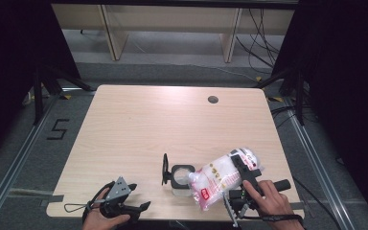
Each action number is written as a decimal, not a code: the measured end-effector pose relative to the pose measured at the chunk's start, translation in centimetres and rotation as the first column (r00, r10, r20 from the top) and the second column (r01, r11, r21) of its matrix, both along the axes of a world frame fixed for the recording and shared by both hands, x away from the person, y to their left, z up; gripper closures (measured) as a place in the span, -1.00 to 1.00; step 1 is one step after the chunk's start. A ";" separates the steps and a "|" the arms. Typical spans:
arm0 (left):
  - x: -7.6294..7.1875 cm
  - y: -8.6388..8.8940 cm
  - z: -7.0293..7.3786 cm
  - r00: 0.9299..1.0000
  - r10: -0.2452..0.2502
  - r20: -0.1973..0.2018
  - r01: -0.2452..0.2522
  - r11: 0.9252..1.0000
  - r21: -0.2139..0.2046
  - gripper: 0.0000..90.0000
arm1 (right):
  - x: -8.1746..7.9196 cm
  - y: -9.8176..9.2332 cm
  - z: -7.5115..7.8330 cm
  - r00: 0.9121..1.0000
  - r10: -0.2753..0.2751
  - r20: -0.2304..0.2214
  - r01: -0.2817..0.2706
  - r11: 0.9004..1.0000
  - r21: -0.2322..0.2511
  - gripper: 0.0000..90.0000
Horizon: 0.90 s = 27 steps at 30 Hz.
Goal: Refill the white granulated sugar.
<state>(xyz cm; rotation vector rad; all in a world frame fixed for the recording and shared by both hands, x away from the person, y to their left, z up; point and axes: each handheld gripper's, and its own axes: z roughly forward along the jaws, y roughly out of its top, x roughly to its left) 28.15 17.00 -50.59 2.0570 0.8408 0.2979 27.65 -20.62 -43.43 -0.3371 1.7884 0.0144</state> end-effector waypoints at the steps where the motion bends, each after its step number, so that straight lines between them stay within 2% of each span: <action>1: 0.0 0.0 0.0 1.000 -0.001 0.000 0.001 1.000 -0.004 -0.56 | 0.0 -0.1 -0.1 1.000 -0.011 0.001 0.011 1.000 0.012 -0.09; 2: 0.0 0.0 0.0 1.000 0.003 -0.001 -0.003 1.000 0.001 -0.56 | -0.1 -0.2 -0.1 1.000 -0.019 0.001 0.018 1.000 0.024 -0.09; 5: 0.0 0.1 0.0 1.000 0.004 0.001 -0.004 1.000 0.009 -0.56 | -0.2 -0.1 0.0 1.000 -0.029 -0.009 0.029 1.000 0.004 -0.09; 6: 0.0 0.1 0.1 1.000 -0.001 -0.009 0.001 1.000 0.009 -0.56 | -0.2 0.0 -0.2 1.000 -0.020 -0.005 0.020 0.999 0.032 -0.09; 7: 0.0 0.1 0.1 1.000 -0.008 0.000 0.008 1.000 0.013 -0.56 | -0.3 0.1 -0.2 1.000 -0.027 -0.010 0.027 0.999 0.023 -0.09; 9: 0.0 0.1 0.1 1.000 -0.007 -0.002 0.007 1.000 0.013 -0.56 | -0.4 0.4 -0.3 1.000 0.004 -0.004 -0.004 0.999 0.033 -0.09; 13: 0.0 0.1 0.1 1.000 -0.008 -0.001 0.008 1.000 0.013 -0.56 | -0.6 1.1 -0.1 0.999 0.034 0.001 -0.034 0.999 -0.015 -0.09; 14: 0.0 0.1 0.1 1.000 -0.007 -0.002 0.007 1.000 0.013 -0.56 | -0.5 1.0 -0.2 0.999 0.049 0.002 -0.049 0.999 0.003 -0.09; 15: 0.0 0.1 0.1 1.000 -0.007 -0.002 0.008 1.000 0.013 -0.56 | -0.6 1.1 0.0 1.000 0.027 -0.010 -0.027 0.999 -0.021 -0.09; 16: 0.0 0.1 0.1 1.000 -0.007 -0.003 0.007 1.000 0.015 -0.56 | -0.5 1.0 -0.2 0.999 0.039 -0.003 -0.039 0.999 -0.004 -0.10; 17: 0.0 0.1 0.1 1.000 -0.007 -0.001 0.007 1.000 0.013 -0.56 | -0.6 0.8 -0.3 1.000 0.005 -0.016 -0.005 1.000 0.003 -0.09; 18: 0.0 0.1 0.1 1.000 -0.008 -0.002 0.008 1.000 0.013 -0.56 | -0.4 0.7 -0.2 1.000 0.019 -0.008 -0.019 1.000 -0.005 -0.09; 19: 0.0 0.1 0.0 1.000 -0.002 0.003 0.002 1.000 0.012 -0.56 | -0.3 0.5 -0.3 1.000 0.008 -0.002 -0.008 1.000 0.022 -0.09; 20: 0.0 0.1 0.0 1.000 0.000 0.001 0.000 1.000 0.008 -0.56 | -0.4 0.4 -0.2 1.000 -0.022 -0.019 0.022 1.000 0.017 -0.09; 21: 0.0 0.1 0.0 1.000 -0.002 0.002 0.002 1.000 0.010 -0.56 | -0.2 0.2 -0.2 1.000 0.007 -0.003 -0.006 1.000 0.019 -0.09; 22: 0.0 0.1 0.0 1.000 -0.002 0.002 0.002 1.000 0.010 -0.56 | -0.3 0.1 -0.1 1.000 -0.014 -0.017 0.015 1.000 0.015 -0.09; 23: 0.0 0.1 0.0 1.000 -0.002 0.003 0.002 1.000 0.010 -0.56 | -0.2 -0.1 -0.4 1.000 -0.020 -0.010 0.021 0.999 0.047 -0.09; 24: 0.0 0.1 0.0 1.000 -0.002 0.001 0.002 1.000 0.006 -0.56 | -0.2 0.0 -0.1 1.000 -0.023 -0.013 0.023 1.000 0.011 -0.09; 25: 0.0 0.1 0.0 1.000 -0.006 0.001 0.006 1.000 0.009 -0.56 | -0.1 0.1 0.2 1.000 -0.002 -0.009 0.002 1.000 -0.028 -0.09; 26: 0.0 0.1 0.0 1.000 -0.005 0.001 0.005 1.000 0.009 -0.56 | -0.1 0.1 -0.1 1.000 -0.001 -0.003 0.001 1.000 -0.002 -0.09; 27: 0.0 0.1 0.0 1.000 -0.004 0.004 0.004 1.000 0.011 -0.56 | -0.3 0.0 -0.3 1.000 -0.025 -0.019 0.025 0.999 0.026 -0.09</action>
